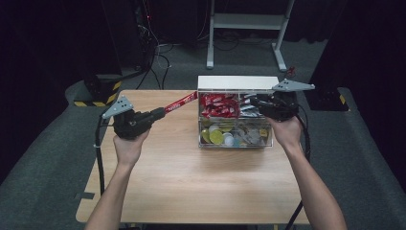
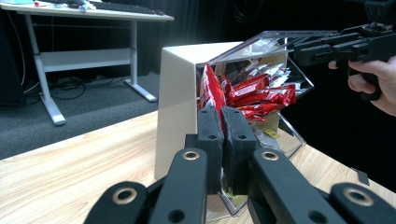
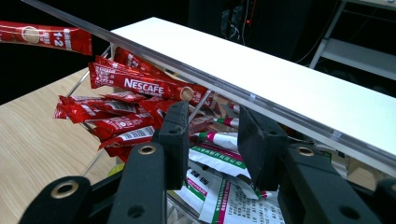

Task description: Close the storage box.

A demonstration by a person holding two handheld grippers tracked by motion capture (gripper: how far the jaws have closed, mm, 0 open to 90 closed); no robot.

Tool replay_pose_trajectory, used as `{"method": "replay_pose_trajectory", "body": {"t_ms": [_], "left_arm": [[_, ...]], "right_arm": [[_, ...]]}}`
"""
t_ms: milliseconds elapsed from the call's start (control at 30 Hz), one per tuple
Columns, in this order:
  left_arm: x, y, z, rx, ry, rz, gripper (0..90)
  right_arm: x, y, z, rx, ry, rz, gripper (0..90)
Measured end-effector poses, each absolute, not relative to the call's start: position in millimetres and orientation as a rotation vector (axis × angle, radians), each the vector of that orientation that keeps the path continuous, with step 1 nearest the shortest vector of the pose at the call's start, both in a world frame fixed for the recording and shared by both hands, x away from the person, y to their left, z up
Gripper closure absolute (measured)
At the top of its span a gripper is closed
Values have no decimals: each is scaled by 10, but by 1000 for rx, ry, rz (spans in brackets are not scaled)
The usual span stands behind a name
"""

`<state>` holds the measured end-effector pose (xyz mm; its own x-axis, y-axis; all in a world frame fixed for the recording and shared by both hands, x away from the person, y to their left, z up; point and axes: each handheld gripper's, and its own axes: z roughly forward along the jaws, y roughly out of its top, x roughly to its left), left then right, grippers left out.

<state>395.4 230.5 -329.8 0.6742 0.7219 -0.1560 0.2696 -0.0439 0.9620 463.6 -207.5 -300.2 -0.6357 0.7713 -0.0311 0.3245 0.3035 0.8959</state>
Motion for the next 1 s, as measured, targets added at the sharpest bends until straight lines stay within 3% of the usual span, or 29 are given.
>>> {"method": "replay_pose_trajectory", "body": {"t_ms": [1000], "left_arm": [[3900,2463,-3499,1640,920,521,870]], "right_arm": [[4648,-2082,-2997,971,2121,1295,639]]}}
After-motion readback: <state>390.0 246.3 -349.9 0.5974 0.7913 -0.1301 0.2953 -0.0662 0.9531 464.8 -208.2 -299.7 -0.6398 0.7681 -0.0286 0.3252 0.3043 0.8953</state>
